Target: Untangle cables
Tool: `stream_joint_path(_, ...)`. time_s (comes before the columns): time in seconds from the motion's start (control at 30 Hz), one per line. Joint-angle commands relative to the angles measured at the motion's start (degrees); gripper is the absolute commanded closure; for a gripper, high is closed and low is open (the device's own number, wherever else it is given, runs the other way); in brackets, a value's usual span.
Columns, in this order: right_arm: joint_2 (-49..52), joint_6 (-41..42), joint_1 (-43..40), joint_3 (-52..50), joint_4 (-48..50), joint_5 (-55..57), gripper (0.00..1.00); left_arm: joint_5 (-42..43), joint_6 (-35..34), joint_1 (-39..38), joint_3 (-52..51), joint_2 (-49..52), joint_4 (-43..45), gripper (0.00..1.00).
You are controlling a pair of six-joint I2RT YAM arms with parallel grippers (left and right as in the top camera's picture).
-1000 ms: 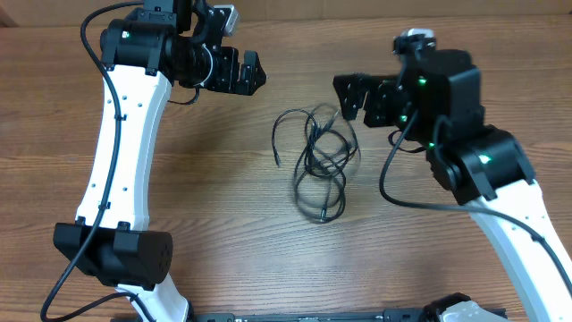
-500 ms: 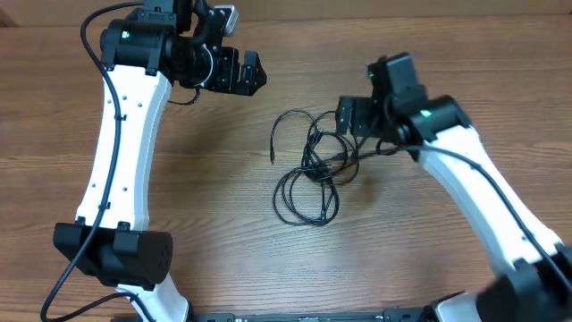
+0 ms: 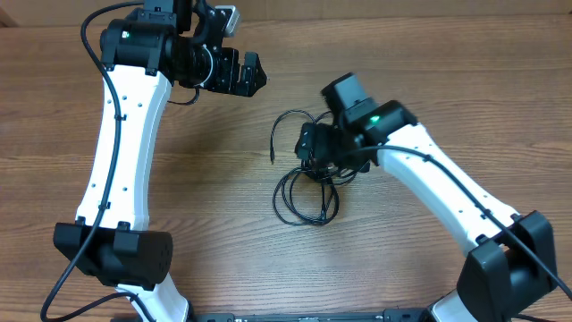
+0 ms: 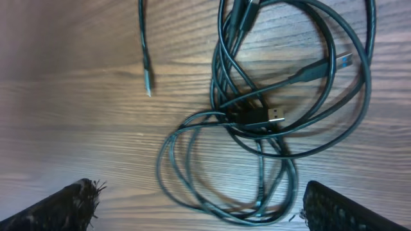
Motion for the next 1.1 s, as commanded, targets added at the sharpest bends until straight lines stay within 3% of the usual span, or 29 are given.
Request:
stream_joint_path(0.0,1.75,-6.82,2.99,0.22,-1.36,17.03,0.0,0.42,1.18,0.04,-0.31,-0.2,-0.59,0.0)
stream_joint_path(0.1,3.06,-16.35,3.54,-1.53,-1.92,23.91,0.02,0.42,2.51,0.04,-0.31,-0.2,-1.36,0.0)
stream_joint_path(0.23,3.89,-29.99,3.26,-5.51,1.01,23.93,0.0,0.42,3.85,0.04,-0.31,-0.2,-2.23,0.0)
stream_joint_path(0.4,3.89,-50.45,3.26,-11.89,8.52,14.62,0.07,0.42,3.96,0.04,-0.31,-0.2,-1.95,0.0)
stream_joint_path(0.5,3.89,-57.02,3.37,-13.84,9.2,8.7,0.07,0.39,4.68,0.04,-0.31,-0.2,-2.19,0.0)
stream_joint_path(0.67,3.89,-57.75,4.0,-13.97,5.73,4.15,0.09,0.39,6.27,0.04,-0.33,-0.2,-2.14,0.0)
stream_joint_path(0.8,3.89,-57.7,4.24,-14.03,5.25,1.77,0.18,0.39,6.27,0.04,-0.33,-0.2,-1.9,0.0)
stream_joint_path(1.07,3.93,-53.79,4.24,-18.88,13.42,0.09,0.27,0.42,6.69,0.04,-1.38,-0.2,-1.84,0.0)
